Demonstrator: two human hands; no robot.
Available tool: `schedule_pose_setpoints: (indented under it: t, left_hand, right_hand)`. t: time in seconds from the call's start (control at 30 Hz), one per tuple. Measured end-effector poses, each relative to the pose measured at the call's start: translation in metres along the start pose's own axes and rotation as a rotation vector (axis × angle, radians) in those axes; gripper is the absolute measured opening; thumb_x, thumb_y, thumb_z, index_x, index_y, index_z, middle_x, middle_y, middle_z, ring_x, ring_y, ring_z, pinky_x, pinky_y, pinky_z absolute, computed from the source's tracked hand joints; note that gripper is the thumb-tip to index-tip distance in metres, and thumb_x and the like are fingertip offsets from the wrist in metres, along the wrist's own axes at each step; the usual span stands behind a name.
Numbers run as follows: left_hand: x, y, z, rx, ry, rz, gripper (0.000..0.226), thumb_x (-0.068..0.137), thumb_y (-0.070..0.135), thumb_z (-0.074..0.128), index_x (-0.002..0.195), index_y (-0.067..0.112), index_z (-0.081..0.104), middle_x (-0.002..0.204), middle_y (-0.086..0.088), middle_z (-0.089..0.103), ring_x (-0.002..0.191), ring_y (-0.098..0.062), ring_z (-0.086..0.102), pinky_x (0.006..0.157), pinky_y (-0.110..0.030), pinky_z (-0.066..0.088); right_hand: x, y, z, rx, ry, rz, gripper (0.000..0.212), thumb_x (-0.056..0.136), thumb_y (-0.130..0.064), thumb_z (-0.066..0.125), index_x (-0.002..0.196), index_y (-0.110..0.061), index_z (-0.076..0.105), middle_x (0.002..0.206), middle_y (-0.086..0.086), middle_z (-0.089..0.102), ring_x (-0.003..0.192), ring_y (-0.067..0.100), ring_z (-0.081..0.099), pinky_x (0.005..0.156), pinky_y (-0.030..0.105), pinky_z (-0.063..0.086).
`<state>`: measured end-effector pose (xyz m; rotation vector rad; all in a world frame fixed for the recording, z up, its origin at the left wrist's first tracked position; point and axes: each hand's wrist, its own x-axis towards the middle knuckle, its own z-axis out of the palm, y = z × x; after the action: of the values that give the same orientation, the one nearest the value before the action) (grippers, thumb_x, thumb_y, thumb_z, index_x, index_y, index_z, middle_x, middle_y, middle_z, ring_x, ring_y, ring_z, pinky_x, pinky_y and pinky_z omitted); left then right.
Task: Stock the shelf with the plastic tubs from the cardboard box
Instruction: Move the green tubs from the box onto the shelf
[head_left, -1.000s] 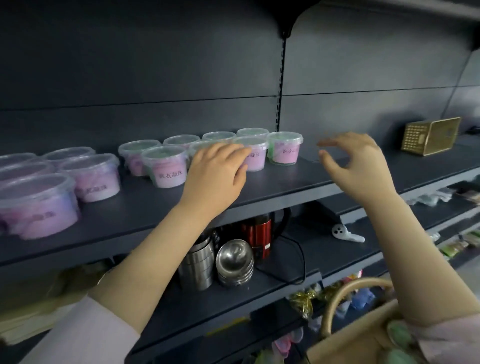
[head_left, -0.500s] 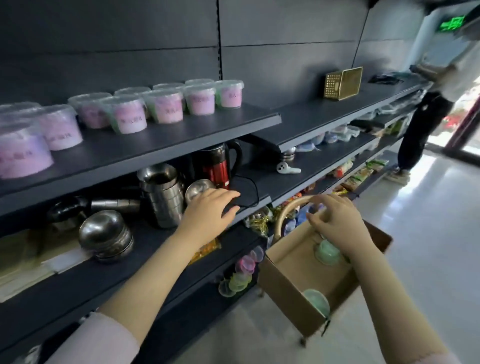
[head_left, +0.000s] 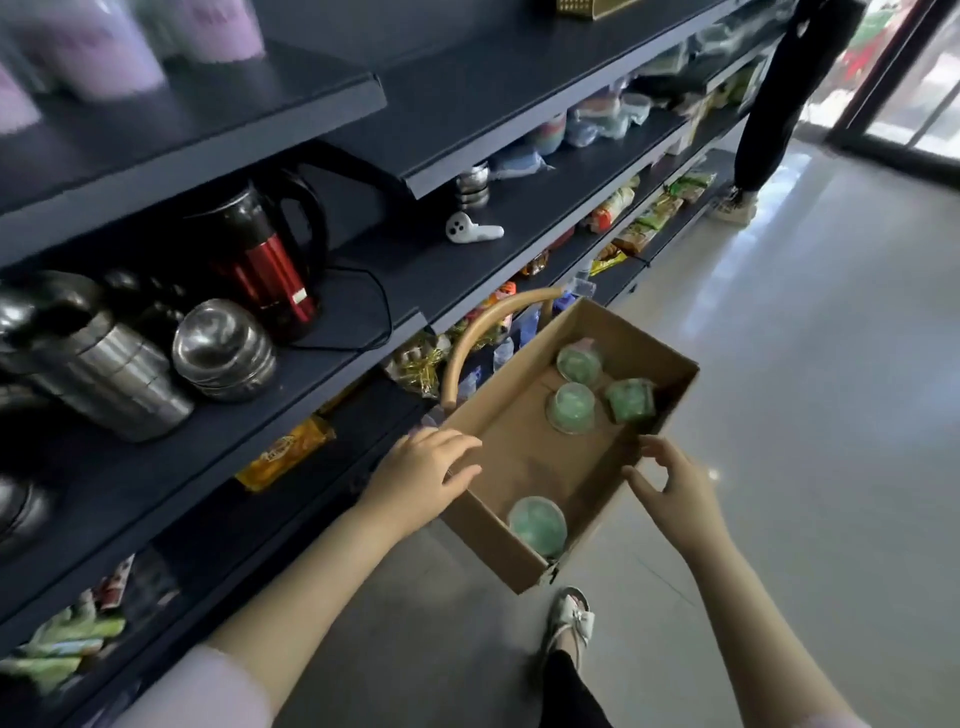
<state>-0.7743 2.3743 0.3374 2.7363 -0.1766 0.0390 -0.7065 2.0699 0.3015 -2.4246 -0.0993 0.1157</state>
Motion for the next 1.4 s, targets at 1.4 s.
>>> schedule_pose_setpoints:
  t: [1.4]
  left_hand:
    - [0.186,-0.110,0.364,-0.320,-0.983,-0.455,0.024,0.094,0.032,0.056,0.110,0.015,0.060,0.118,-0.006,0.054,0.106,-0.024,0.053,0.088,-0.032,0.042]
  right_hand:
    - [0.273,0.210,0.231,-0.078,-0.457,0.169,0.056,0.091,-0.044,0.059,0.142,-0.032,0.043,0.158,-0.004,0.024,0.145,0.026,0.020,0.115,0.047,0.026]
